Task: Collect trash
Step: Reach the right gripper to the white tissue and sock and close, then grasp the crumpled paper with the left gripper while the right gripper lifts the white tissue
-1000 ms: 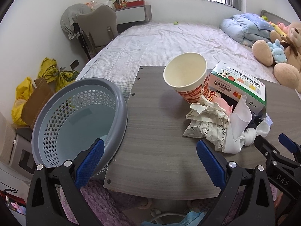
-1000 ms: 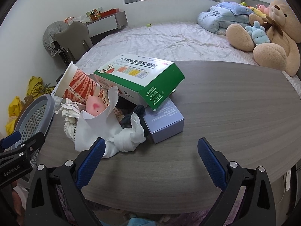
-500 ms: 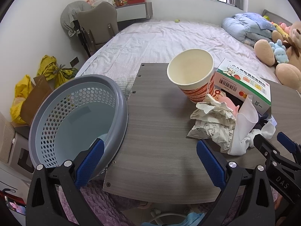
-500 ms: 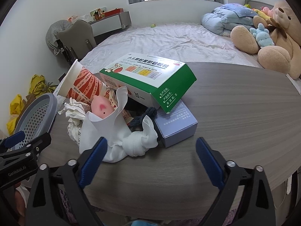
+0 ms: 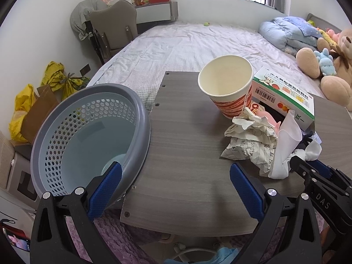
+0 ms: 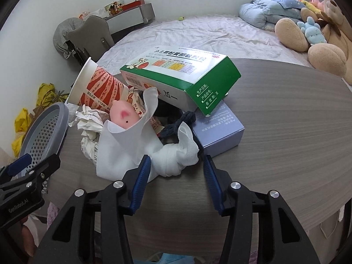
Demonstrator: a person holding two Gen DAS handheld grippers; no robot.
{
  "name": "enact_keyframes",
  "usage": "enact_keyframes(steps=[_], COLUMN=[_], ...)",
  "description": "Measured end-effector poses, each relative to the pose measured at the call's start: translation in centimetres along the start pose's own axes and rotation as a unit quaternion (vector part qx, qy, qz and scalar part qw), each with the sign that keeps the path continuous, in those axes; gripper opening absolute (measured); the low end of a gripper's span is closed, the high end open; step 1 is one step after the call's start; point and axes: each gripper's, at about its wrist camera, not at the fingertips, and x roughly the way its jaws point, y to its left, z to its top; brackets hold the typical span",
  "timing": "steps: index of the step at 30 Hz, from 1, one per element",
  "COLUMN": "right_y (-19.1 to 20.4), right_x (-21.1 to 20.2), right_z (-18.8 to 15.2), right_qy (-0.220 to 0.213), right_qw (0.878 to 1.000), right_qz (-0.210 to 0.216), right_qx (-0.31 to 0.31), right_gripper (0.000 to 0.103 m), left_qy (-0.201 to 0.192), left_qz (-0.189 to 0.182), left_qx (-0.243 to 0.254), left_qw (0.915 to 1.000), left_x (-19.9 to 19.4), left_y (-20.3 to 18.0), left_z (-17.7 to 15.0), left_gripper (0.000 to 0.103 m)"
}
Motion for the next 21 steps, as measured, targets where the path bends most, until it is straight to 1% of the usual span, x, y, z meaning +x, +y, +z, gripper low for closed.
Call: enact_keyframes(steps=[3,9,12,16,21], right_y=[0.2,0.2,-0.3,-0.7,-1.4], right_x=[0.4,0.7,0.4,-0.7,-2.3], right_z=[0.2,0.2,0.0,-0.6,-1.4], right_qy=[0.005,0.008,0.011,0.005,-0.004], right_qw=[1.000,1.000,0.999,0.999,0.999], right_qz=[0.005,0.023,0.036,0.037,0.045], right_qx=[-0.001,0.006,0.016,0.012,0.013], right_gripper=[0.039,0.035,0.034,0.034,0.034], left_qy=[0.001,0.000,0.001,0.006,0.002], left_qz=[-0.001,-0.002,-0.005,-0.009,-0.012], left_qx=[0.000,0.003,0.006,0.011,0.021], left_qw=[1.0000,1.0000,1.0000,0.9999,0.9997], left_x=[0.0,-0.2,-0.2,-0.2,-0.6], left_y=[-0.1,-0.2,-0.5,-1.0,-2.0], left_z=[0.0,-0.1,-0.1,-0.2,-0.4], left_gripper=[0.097,0.097,0.097,0.097,0.097])
